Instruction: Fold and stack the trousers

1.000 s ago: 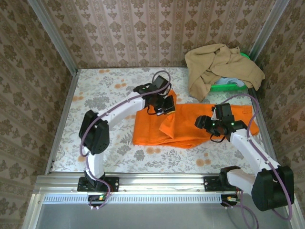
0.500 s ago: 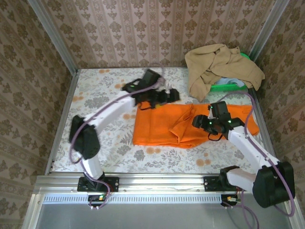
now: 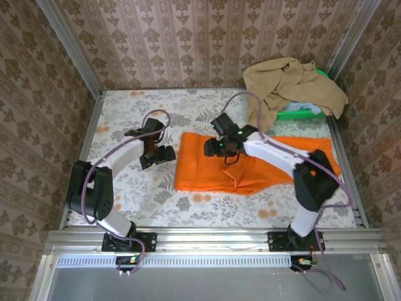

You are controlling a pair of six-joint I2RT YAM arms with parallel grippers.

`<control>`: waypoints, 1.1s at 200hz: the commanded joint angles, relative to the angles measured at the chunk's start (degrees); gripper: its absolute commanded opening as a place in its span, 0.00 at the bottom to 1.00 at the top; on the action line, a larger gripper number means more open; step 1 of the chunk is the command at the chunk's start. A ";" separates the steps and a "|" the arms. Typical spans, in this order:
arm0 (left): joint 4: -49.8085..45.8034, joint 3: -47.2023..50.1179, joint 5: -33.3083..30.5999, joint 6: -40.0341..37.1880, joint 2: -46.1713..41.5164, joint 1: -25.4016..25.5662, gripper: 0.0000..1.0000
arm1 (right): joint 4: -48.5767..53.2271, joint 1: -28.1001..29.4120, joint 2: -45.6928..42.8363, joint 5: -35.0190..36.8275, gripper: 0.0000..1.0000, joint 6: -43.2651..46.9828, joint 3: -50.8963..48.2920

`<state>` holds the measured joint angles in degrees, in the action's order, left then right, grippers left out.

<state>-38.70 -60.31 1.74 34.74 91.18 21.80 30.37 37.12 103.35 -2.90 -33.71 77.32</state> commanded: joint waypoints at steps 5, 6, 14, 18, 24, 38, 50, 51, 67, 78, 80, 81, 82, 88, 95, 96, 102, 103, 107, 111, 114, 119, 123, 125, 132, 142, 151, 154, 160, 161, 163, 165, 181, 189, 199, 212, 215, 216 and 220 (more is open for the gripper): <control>2.58 -1.93 -2.57 -4.12 3.39 1.84 0.89 | 2.70 0.82 6.89 -0.29 0.59 -2.54 3.88; 2.66 -1.96 -2.59 -4.14 3.48 1.93 0.89 | 2.78 0.83 7.10 -0.41 0.59 -2.52 3.98; 3.92 -2.02 -2.40 -4.31 4.19 2.71 0.88 | 3.76 1.14 8.34 -0.09 0.59 -2.30 4.80; 4.73 -1.88 -1.97 -4.52 4.53 3.06 0.88 | 4.39 1.34 8.84 0.19 0.59 -2.19 5.14; 5.84 -1.83 -1.35 -4.83 5.08 3.65 0.88 | 5.36 1.52 9.20 0.42 0.59 -2.05 5.51; 6.40 -2.47 -1.88 -5.69 7.07 5.59 0.87 | 6.19 1.79 8.86 1.31 0.59 -2.11 4.58; 5.14 -3.75 -5.12 -6.30 9.50 7.39 0.87 | 6.92 1.81 7.89 1.69 0.58 -2.30 3.61; 5.04 -3.88 -5.45 -6.28 9.70 7.52 0.87 | 7.00 1.81 7.82 1.77 0.58 -2.31 3.53; 3.66 -5.07 -9.26 -6.64 12.47 9.48 0.86 | 8.45 1.98 6.09 3.69 0.59 -2.16 2.31; 3.33 -5.18 -9.51 -5.90 13.83 9.90 0.84 | 10.68 1.95 5.01 5.40 0.59 -1.72 1.90; 3.40 -5.15 -9.50 -5.85 13.98 9.92 0.84 | 10.96 1.98 4.89 5.85 0.59 -1.60 1.81; 3.43 -5.11 -9.44 -5.84 14.09 9.92 0.84 | 11.13 1.98 4.78 6.04 0.59 -1.52 1.75; 3.48 -5.01 -9.41 -5.83 14.19 9.92 0.84 | 11.25 1.98 4.68 6.23 0.59 -1.44 1.64; 3.99 -4.55 -9.25 -5.59 14.53 9.84 0.81 | 11.75 1.90 3.76 7.13 0.59 -1.00 0.74; 4.51 -4.00 -9.06 -5.34 14.92 9.76 0.79 | 12.31 1.61 2.94 7.97 0.59 -0.59 -0.33; 4.55 -3.92 -9.05 -5.36 14.91 9.76 0.79 | 12.41 1.58 2.84 8.07 0.59 -0.53 -0.51; 4.82 -3.45 -8.72 -5.23 15.20 9.75 0.78 | 13.20 1.25 2.21 8.60 0.59 -0.28 -1.37; 4.93 -3.34 -8.61 -5.18 15.23 9.75 0.78 | 13.25 1.22 2.12 8.69 0.59 -0.25 -1.51; 5.06 -3.05 -8.25 -5.29 15.44 9.75 0.76 | 13.72 0.92 1.58 8.93 0.59 0.02 -2.15; 5.26 -2.70 -8.08 -5.25 15.50 9.75 0.75 | 14.13 0.60 1.06 9.31 0.59 0.15 -3.03; 5.42 -2.46 -8.02 -5.17 15.52 9.75 0.74 | 14.35 0.46 0.54 9.58 0.59 0.28 -3.56; 5.76 -1.96 -7.94 -5.03 15.51 9.71 0.74 | 14.61 0.20 -0.47 10.22 0.59 0.44 -4.90; 6.10 -1.39 -7.69 -4.90 15.44 9.67 0.73 | 14.86 0.01 -1.32 10.77 0.59 0.54 -5.89; 6.27 -1.23 -7.53 -4.87 15.37 9.66 0.73 | 14.88 -0.09 -1.77 11.02 0.59 0.59 -6.42; 6.75 -0.58 -7.19 -4.88 15.07 9.66 0.71 | 15.29 -0.50 -3.31 11.76 0.60 0.78 -8.11; 7.23 0.31 -7.20 -4.68 14.47 9.58 0.70 | 16.11 -1.52 -5.42 12.41 0.60 0.91 -10.71; 7.58 0.93 -6.93 -4.71 13.81 9.49 0.70 | 16.63 -2.34 -7.34 13.48 0.60 1.22 -12.76; 7.66 1.10 -6.77 -4.76 13.60 9.41 0.70 | 17.02 -2.32 -8.00 14.66 0.59 1.26 -13.16; 7.91 1.41 -6.60 -4.92 13.15 9.40 0.69 | 18.14 -1.96 -9.17 17.20 0.59 1.54 -13.71; 7.88 1.46 -6.59 -4.93 13.10 9.40 0.69 | 18.32 -1.87 -9.33 17.78 0.59 1.59 -13.79; 7.88 1.57 -6.58 -4.94 12.96 9.40 0.69 | 18.72 -1.68 -9.69 18.66 0.60 1.73 -13.80; 7.92 1.66 -6.57 -5.01 12.80 9.40 0.69 | 19.25 -1.52 -10.02 19.47 0.60 1.79 -13.85; 8.20 2.50 -6.29 -5.25 11.80 9.45 0.68 | 24.06 -0.37 -11.44 25.00 0.59 1.21 -12.01; 8.42 2.88 -6.14 -5.37 11.21 9.47 0.68 | 25.87 0.74 -12.36 27.49 0.59 0.74 -10.71; 8.59 3.47 -6.39 -5.38 10.59 9.43 0.67 | 27.68 3.06 -12.90 31.20 0.59 -0.03 -8.32; 8.94 4.01 -6.39 -5.52 9.88 9.32 0.67 | 29.29 4.99 -11.72 32.59 0.59 -0.67 -4.94; 9.05 4.08 -6.33 -5.51 9.77 9.31 0.67 | 29.24 5.08 -11.15 32.23 0.59 -0.73 -4.37; 9.06 4.12 -6.36 -5.58 9.75 9.31 0.67 | 29.23 5.11 -10.97 32.15 0.59 -0.73 -4.20; 9.23 4.23 -6.19 -5.69 9.66 9.31 0.67 | 28.32 5.15 -10.36 31.34 0.59 -0.58 -3.77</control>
<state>-26.20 -58.96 -3.68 29.95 100.60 31.73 54.89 39.79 92.44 21.26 -33.08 68.10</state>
